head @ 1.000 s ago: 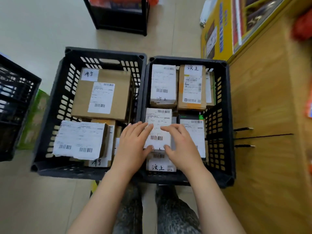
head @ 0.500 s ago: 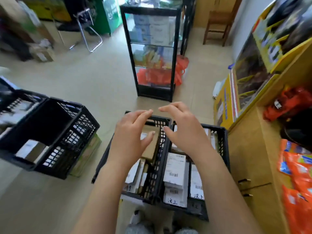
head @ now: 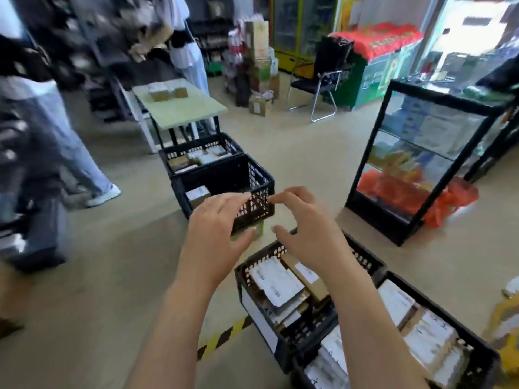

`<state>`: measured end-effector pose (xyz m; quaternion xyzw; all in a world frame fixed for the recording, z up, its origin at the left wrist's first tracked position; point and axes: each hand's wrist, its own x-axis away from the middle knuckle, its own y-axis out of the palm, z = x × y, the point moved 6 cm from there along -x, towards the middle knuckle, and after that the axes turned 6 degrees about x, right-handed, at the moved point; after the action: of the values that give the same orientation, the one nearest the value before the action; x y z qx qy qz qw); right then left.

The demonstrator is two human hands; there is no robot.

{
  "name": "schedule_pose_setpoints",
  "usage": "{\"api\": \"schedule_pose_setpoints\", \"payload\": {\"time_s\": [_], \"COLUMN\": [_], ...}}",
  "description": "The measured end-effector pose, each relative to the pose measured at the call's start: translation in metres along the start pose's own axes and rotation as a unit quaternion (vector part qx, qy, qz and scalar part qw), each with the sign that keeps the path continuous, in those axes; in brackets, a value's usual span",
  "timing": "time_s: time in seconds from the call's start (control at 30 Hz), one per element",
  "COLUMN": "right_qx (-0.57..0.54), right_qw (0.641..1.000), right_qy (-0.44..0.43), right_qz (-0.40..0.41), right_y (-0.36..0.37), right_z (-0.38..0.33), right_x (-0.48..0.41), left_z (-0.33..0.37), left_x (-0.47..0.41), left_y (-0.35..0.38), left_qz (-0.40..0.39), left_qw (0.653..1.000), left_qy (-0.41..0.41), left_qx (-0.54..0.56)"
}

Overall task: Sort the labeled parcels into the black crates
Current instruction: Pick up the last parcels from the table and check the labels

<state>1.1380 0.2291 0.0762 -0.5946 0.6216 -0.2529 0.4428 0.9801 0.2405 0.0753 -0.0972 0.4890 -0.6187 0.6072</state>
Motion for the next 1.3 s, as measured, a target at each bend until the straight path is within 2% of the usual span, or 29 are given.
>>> {"api": "schedule_pose_setpoints", "payload": {"time_s": [0.37,0.63,0.83,1.1,1.3], "right_qx": [-0.056,-0.111,-0.127,-0.144,-0.165], "right_qw": [0.972,0.937,0.903,0.837,0.772], "right_qy": [-0.211,-0.303,-0.372,-0.461,-0.536], "right_qz": [-0.085,-0.133,-0.174,-0.256,-0.3], "right_y": [0.122,0.227,0.293,0.385,0.453], "right_z": [-0.212,-0.398,-0.515,-0.634,-0.729], "right_x": [-0.027,-0.011,0.009,0.025,0.007], "left_z": [-0.125,-0.227,-0.287,-0.357,-0.419], "left_x": [0.116,0.221,0.296,0.379,0.409], "left_y": [-0.173,-0.319,-0.4,-0.463,-0.511], "left_qz": [0.125,0.161,0.184,0.255,0.301], "left_qw": [0.972,0.932,0.901,0.838,0.763], "left_qy": [-0.141,-0.254,-0.33,-0.44,-0.521], "left_qx": [-0.141,-0.204,-0.212,-0.199,-0.237]}}
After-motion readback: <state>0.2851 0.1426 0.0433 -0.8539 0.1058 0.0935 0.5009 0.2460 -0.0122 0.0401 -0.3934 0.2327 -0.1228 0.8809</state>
